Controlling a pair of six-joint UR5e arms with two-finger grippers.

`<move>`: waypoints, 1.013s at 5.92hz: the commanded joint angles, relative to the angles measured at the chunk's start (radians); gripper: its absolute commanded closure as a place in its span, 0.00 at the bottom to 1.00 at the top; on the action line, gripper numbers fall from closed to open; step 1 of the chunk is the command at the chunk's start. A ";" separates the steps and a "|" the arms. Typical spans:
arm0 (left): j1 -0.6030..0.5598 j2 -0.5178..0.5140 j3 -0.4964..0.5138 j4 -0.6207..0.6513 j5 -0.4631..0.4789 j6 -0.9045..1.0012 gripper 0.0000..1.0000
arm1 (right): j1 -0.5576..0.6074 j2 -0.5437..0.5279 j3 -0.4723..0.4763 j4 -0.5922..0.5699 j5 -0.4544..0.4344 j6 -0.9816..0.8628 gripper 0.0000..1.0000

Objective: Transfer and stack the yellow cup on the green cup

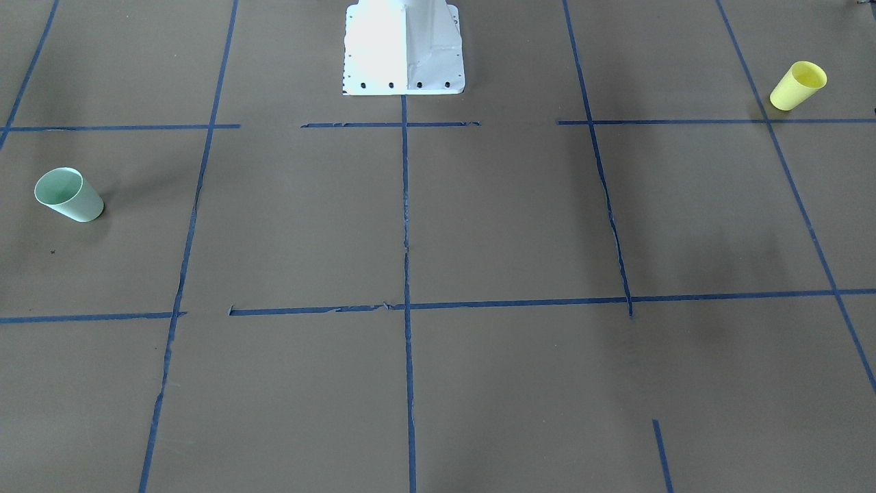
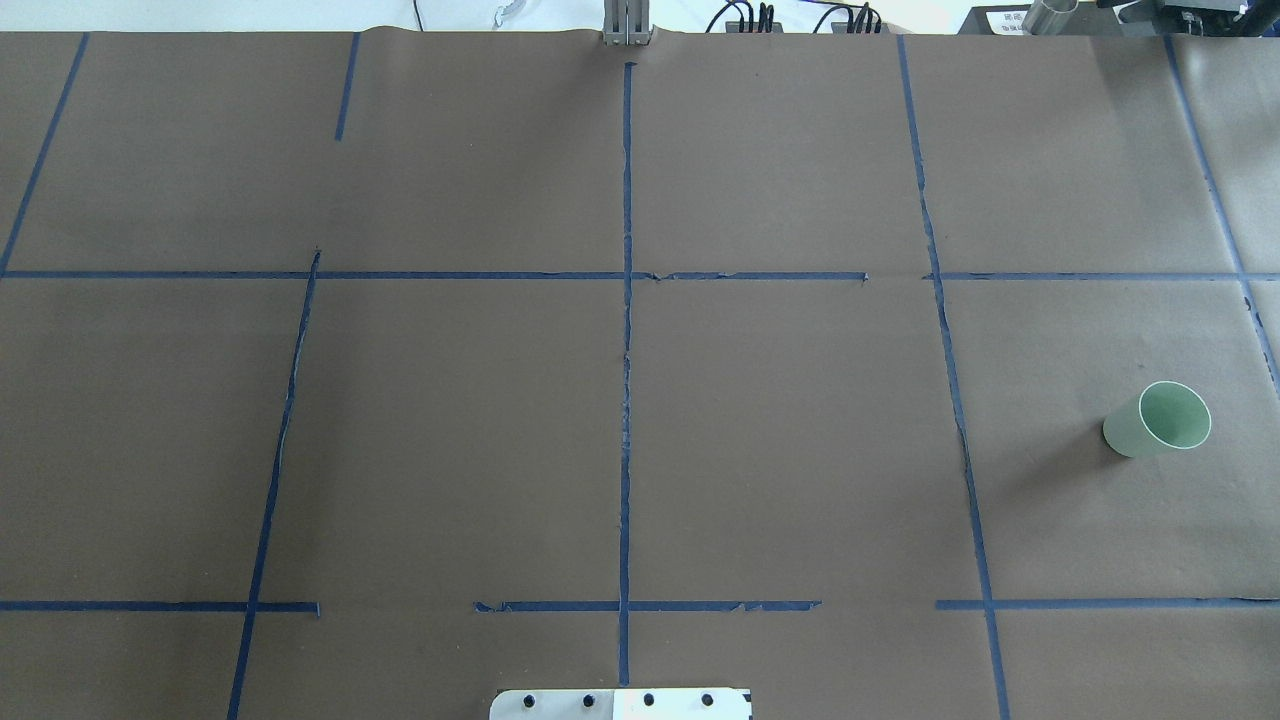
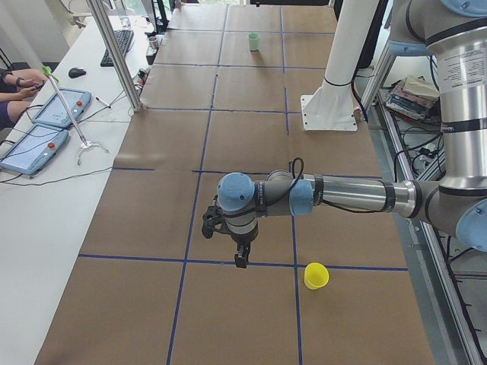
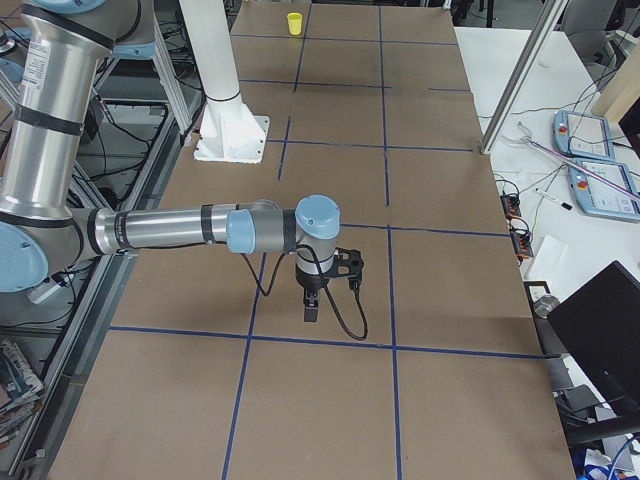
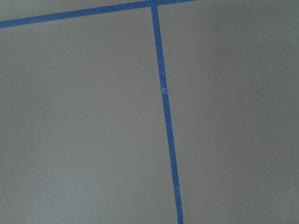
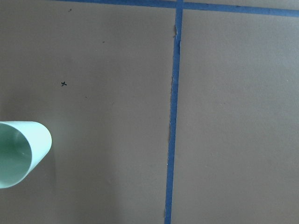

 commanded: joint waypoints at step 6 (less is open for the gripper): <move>-0.005 -0.121 -0.132 -0.049 0.002 -0.027 0.00 | -0.001 0.002 0.006 0.003 0.000 -0.001 0.00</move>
